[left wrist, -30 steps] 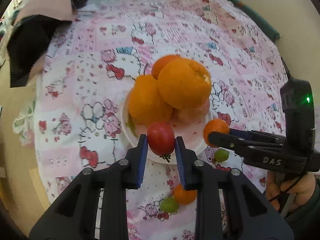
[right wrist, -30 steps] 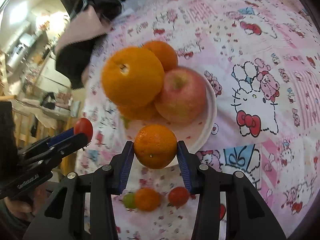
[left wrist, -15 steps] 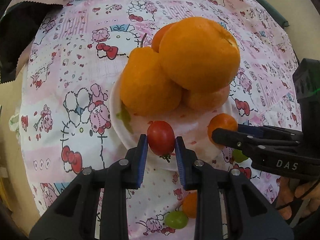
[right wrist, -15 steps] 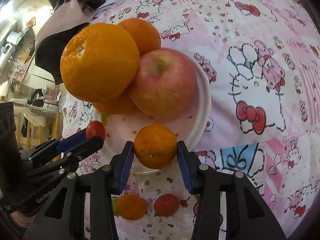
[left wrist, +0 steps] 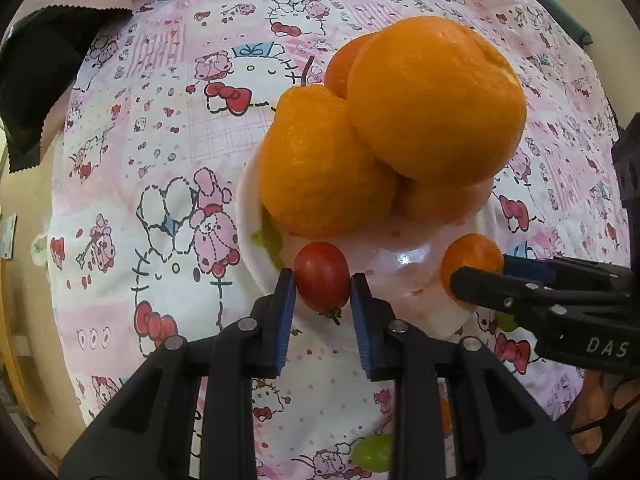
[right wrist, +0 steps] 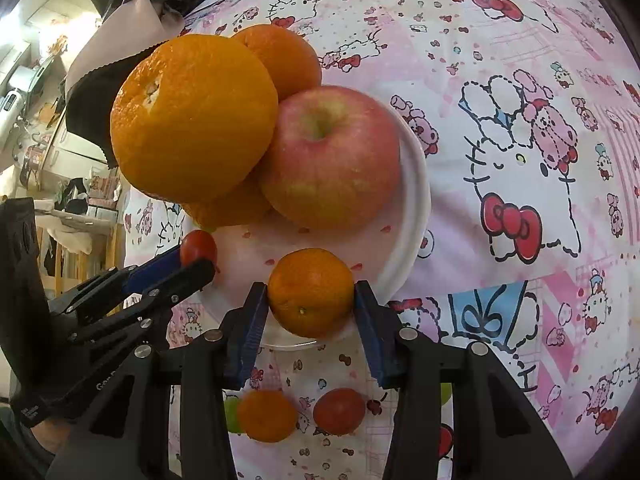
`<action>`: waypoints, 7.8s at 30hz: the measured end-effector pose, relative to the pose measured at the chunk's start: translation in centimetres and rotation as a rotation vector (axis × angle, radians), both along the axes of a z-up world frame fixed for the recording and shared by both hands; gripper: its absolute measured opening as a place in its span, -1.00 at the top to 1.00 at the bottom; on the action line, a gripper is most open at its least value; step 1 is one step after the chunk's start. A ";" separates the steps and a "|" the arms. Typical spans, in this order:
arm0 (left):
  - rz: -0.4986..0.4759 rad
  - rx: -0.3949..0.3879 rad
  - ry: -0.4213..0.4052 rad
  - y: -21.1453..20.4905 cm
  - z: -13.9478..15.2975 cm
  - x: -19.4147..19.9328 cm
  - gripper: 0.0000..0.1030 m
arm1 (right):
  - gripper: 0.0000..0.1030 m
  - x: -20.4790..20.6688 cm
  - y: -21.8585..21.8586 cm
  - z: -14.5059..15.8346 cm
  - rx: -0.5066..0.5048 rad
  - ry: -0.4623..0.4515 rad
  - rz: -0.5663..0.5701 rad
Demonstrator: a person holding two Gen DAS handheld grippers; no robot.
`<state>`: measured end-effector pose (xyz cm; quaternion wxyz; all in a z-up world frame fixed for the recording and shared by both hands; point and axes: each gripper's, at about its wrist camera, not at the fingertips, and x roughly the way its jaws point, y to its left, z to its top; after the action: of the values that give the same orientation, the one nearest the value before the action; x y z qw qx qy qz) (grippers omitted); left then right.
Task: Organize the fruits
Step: 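Carry the tomato and tangerine to the plate and open both tools, then lower the left tool onto the green lime and close on it, then grasp the other lime with the right tool while the left tool lifts its lime, then lower both limes onto the plate and open both tools, then lower the left tool onto the small tangerine and close on it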
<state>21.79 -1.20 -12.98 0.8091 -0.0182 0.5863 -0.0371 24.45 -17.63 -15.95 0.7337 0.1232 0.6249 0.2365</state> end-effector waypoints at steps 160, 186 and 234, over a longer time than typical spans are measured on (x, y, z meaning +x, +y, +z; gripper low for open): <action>-0.048 -0.051 -0.120 -1.0 6.5 -2.9 0.49 | 0.36 -3.1 -4.3 7.4 0.067 -0.165 -0.076; 0.046 -0.089 -0.014 0.0 0.7 0.0 0.48 | 0.36 -0.8 -0.4 2.2 -0.112 -0.133 -0.025; 0.116 -0.024 -0.299 2.3 9.2 -6.5 -0.55 | -0.52 -6.3 -6.3 9.3 0.047 -0.194 -0.142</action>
<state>15.26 1.13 -3.75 0.8879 -0.0560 0.4566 0.0005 18.11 -23.95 -6.69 0.8027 0.1608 0.5348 0.2091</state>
